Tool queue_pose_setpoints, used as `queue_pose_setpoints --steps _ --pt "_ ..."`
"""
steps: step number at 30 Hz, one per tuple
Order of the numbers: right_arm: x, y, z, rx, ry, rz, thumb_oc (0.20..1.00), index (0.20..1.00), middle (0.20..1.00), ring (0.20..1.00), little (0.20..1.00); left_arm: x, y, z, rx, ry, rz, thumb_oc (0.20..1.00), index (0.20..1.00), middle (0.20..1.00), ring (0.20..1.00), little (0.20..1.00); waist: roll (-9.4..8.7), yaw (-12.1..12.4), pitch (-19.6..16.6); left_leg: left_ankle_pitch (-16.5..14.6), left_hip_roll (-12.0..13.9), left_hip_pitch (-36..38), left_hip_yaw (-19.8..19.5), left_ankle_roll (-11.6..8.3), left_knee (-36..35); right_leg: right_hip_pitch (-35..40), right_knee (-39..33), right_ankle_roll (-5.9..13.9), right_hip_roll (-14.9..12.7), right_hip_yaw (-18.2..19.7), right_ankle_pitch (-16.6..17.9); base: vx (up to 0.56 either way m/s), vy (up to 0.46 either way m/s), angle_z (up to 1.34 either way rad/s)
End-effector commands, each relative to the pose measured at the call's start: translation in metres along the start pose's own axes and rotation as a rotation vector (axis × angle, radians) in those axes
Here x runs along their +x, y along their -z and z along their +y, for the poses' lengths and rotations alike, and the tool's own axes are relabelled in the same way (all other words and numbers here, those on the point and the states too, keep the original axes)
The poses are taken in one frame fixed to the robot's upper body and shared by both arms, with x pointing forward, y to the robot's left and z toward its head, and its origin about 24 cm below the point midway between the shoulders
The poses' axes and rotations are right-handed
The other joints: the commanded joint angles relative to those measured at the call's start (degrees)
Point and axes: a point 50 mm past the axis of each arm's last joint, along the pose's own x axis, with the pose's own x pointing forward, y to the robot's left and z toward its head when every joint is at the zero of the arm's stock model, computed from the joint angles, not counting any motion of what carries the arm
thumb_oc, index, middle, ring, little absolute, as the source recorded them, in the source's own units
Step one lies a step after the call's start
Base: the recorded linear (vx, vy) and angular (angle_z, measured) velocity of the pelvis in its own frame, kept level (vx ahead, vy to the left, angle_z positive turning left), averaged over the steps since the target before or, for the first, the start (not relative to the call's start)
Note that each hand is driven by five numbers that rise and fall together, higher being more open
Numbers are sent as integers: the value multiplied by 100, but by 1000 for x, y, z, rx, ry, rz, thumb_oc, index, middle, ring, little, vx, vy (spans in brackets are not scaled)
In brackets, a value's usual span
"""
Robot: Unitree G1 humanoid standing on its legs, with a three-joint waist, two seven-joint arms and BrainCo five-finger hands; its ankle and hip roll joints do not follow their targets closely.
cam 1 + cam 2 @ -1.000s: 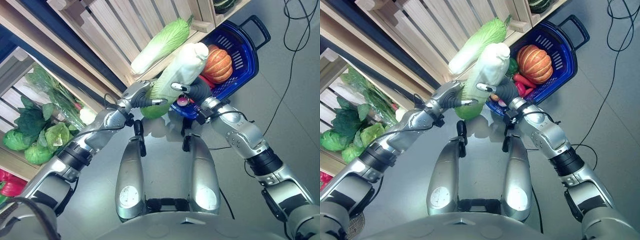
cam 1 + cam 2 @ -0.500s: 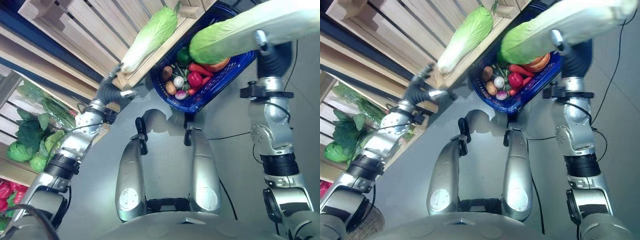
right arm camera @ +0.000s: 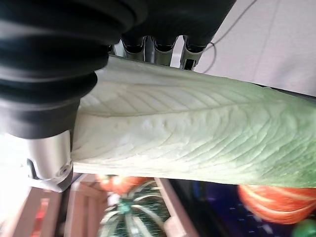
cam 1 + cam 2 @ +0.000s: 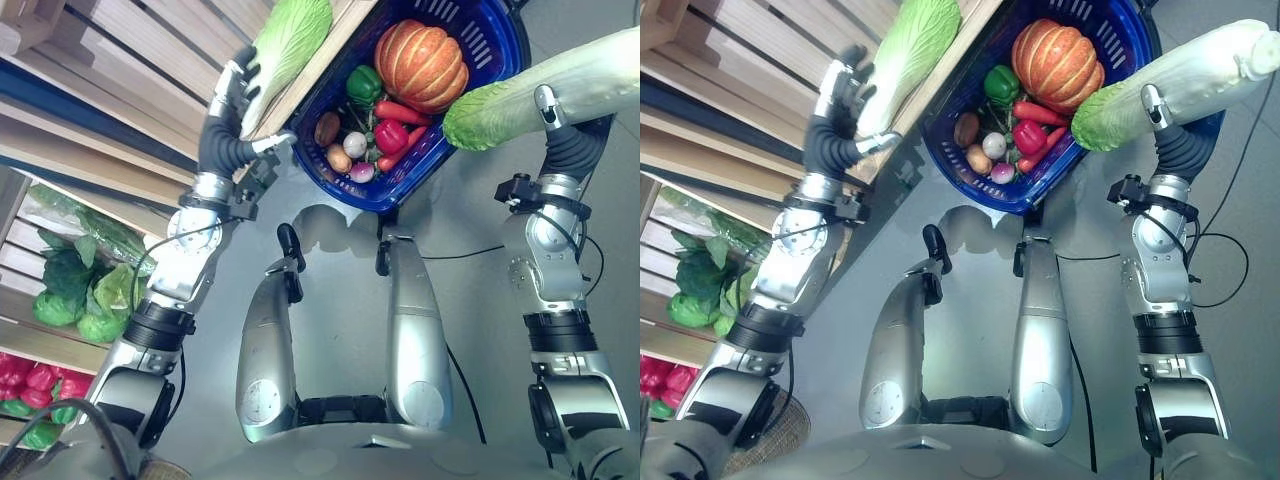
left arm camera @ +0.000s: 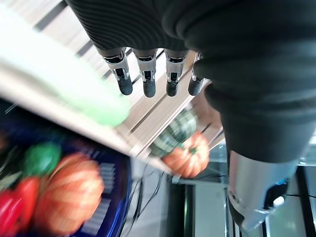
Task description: Pick up fruits and vegetables into the basket
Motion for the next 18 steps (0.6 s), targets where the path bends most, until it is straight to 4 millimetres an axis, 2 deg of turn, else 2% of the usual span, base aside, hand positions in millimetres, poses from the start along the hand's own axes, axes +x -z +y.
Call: queue_pose_setpoints --steps 1,6,11,18 --pt "25 -15 -13 22 20 -34 200 200 200 200 200 -19 8 -17 -104 83 52 1000 1000 1000 1000 1000 430 104 -296 -90 -365 -579 146 479 19 47 418 256 190 -449 -895 -36 -125 18" --pt "50 -4 -11 6 -11 70 200 200 200 200 200 -29 22 -20 -116 91 121 1000 1000 1000 1000 1000 570 407 -296 -58 -371 -931 55 515 114 -294 582 219 99 -564 -900 -20 -98 17" --pt "68 -2 -7 -3 -42 122 200 200 200 200 200 -30 25 -15 -130 55 130 1000 1000 1000 1000 1000 682 629 -296 -59 -410 -1223 -37 556 225 -578 782 197 25 -623 -938 2 -44 16" --pt "74 13 1 -50 -88 240 200 200 200 200 200 -31 23 -1 -136 -14 119 1000 1000 1000 1000 1000 777 875 -296 -88 -491 -1574 -198 628 420 -918 1104 169 -69 -622 -1005 22 -29 16"
